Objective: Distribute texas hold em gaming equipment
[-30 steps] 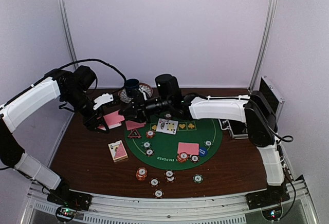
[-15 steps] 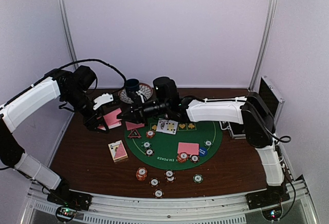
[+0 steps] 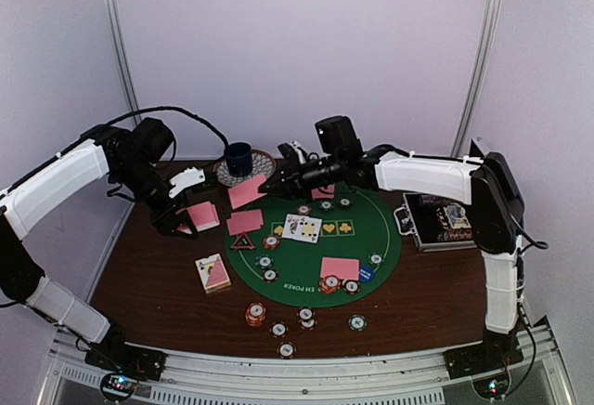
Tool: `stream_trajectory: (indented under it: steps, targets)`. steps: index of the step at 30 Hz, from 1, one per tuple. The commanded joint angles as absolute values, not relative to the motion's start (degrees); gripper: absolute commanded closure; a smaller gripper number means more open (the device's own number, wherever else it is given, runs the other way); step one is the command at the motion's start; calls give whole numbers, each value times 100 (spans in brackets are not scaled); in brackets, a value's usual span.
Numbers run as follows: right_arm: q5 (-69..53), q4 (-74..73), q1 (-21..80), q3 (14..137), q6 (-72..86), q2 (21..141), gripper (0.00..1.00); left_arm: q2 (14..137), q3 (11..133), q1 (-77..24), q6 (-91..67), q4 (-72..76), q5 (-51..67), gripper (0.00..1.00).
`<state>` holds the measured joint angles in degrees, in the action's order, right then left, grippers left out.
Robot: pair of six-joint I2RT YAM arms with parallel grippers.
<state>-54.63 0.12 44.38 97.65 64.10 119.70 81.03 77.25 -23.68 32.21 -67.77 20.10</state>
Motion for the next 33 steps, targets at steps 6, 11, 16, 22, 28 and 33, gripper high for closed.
stream_trajectory:
  steps: [6,11,16,22,28,33]
  targets:
    - [-2491,-5193,4096,11190,1167,11431,100,7956,7638,-2382,3294,-6730,1979,100]
    - [371,-5402,4554,10933,-934,11387,100,7993,7688,-2382,3267,-6724,2000,100]
    - [2467,-4424,5051,10146,-2500,11465,100,8019,7709,-2382,3245,-6724,2002,100]
    - [3288,-2928,5175,9232,-3702,11570,100,8015,7712,-2382,3222,-6726,2002,100]
    - [3358,-2074,5211,8868,-4080,11843,100,8006,7716,-2382,3220,-6754,1986,100]
    - [3440,-1765,5285,8787,-4227,12136,100,8014,7721,-2382,3225,-6764,1973,100]
